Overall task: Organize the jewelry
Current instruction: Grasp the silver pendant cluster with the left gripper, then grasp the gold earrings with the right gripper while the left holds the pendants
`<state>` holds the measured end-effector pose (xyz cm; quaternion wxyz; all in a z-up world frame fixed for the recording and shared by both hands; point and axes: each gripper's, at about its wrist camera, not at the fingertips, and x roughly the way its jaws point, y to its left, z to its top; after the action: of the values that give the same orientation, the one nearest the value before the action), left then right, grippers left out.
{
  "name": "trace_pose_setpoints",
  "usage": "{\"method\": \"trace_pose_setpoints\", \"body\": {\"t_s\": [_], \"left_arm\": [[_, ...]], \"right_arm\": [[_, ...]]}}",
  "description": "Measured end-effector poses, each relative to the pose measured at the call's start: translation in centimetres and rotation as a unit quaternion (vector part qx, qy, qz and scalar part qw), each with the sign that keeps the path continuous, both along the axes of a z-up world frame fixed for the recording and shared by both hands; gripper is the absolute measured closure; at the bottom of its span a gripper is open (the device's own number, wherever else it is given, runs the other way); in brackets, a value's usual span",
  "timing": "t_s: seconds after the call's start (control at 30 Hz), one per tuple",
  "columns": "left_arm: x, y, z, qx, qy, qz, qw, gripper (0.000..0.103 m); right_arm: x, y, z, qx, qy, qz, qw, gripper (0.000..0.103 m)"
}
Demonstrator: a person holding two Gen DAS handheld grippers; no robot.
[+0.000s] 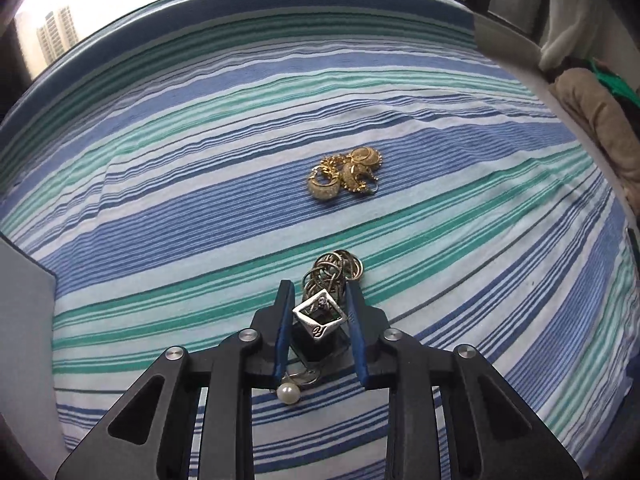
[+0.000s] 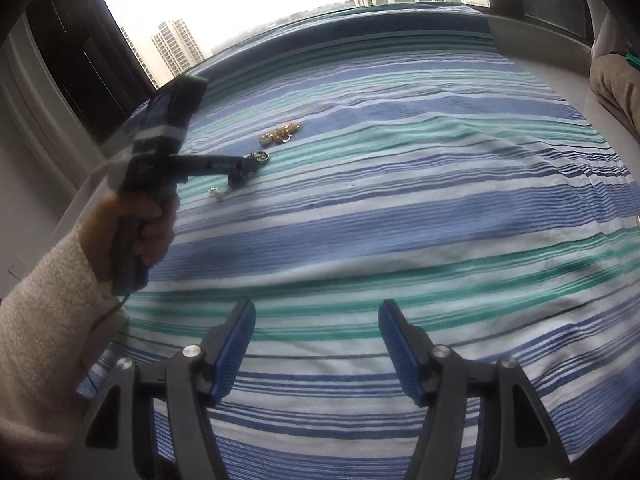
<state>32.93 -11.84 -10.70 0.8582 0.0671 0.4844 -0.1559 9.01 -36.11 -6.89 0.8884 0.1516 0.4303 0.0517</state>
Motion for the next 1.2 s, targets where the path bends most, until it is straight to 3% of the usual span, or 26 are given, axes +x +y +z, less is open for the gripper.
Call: {"method": "trace_pose_setpoints", "body": {"t_s": [0.07,0.17,0.27,0.37,0.4,0.5,0.63,0.67,0.73,0.87,1.2], "left_arm": [[-1.1,2.2,0.2,-0.006,0.009,0.021,0.9997,0.078],[-3.0,5.3,0.2,-0.016,0.026,0.049,0.9983,0.078],[-5.0,7.6,0.2,-0.024,0.038,0.077,0.9960,0.078],[-7.1,9.4,0.3,-0.028,0.038,0.096,0.9942,0.078],[-7.4,9.6,0.3,-0.029,0.039,0.100,0.9938,0.078],[-8.3,10.6,-0.1,-0.035,0.043,0.111,0.9922,0.078],[-8.8,11.1,-0.3,-0.034,0.038,0.116,0.9920,0.078],[-8.9,11.1,-0.2,-0.036,0.039,0.117,0.9917,0.078],[-9.2,11.3,0.0,-0.040,0.040,0.120,0.9911,0.078],[-10.1,11.8,1.1,-0.051,0.030,0.126,0.9903,0.078],[-14.3,13.7,7.1,-0.095,0.008,0.138,0.9858,0.078]], "right_arm": [[3.4,-1.5,1.4,0.037,0.002,0.011,0.999,0.038],[10.5,-1.8,1.9,0.022,0.015,0.027,0.999,0.038],[18.4,-0.9,0.1,0.048,0.051,0.045,0.997,0.039],[25.1,0.7,-2.1,0.062,0.093,0.028,0.993,0.044],[27.0,1.3,-2.6,0.061,0.103,0.019,0.993,0.051],[30.3,3.5,-3.9,0.045,0.118,-0.012,0.992,0.053],[31.9,6.8,-3.7,-0.042,0.114,-0.034,0.992,0.066],[32.1,7.6,-3.7,-0.071,0.116,-0.029,0.990,0.077],[32.2,9.0,-3.6,-0.097,0.114,0.004,0.989,0.082],[30.6,9.0,-2.6,-0.089,0.107,0.028,0.990,0.083],[23.6,7.9,5.5,-0.024,0.038,0.071,0.996,0.083]]}}
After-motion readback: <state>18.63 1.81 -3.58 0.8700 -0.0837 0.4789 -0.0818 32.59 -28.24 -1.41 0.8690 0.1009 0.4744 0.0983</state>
